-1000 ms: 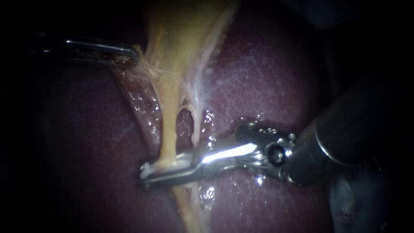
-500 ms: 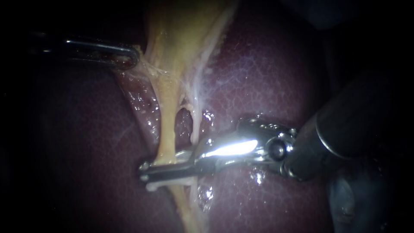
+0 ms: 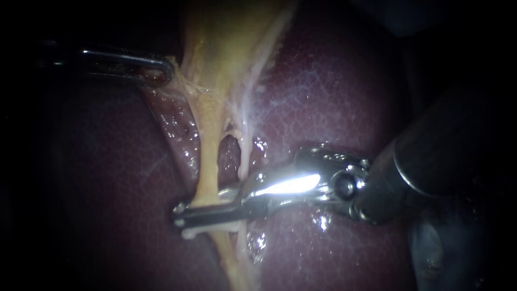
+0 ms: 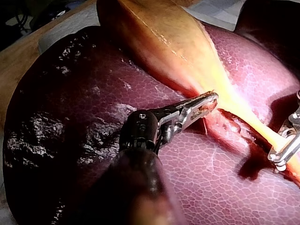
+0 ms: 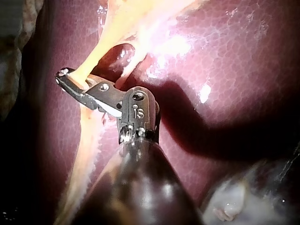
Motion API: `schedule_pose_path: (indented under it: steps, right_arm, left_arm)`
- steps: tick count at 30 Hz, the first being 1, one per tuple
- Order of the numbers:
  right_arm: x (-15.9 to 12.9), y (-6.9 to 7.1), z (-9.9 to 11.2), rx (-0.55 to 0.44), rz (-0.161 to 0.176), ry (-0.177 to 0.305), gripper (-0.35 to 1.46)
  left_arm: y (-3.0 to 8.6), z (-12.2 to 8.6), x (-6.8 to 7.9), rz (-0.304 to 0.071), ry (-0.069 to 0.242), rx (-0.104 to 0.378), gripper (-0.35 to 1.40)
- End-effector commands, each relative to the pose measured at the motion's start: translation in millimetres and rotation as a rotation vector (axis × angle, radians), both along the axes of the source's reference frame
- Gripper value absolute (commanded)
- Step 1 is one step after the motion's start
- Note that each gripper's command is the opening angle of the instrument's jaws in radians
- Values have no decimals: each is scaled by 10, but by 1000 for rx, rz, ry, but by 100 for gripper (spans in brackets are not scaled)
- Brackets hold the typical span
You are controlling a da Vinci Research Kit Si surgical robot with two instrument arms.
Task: Clipping second clip left tube
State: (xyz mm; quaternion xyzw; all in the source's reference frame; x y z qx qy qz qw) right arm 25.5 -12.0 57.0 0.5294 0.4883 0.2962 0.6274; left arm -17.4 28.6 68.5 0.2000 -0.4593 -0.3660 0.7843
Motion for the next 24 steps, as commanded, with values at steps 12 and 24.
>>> schedule_pose_path:
  steps: [12,24]
  right_arm:
    - [0,2,3,0,-1,0,-35]
    - [-1,3,3,1,-4,2,-35]
  left_arm:
    - [0,0,-1,0,0,0,-35]
    - [-1,1,-1,1,-1,0,-35]
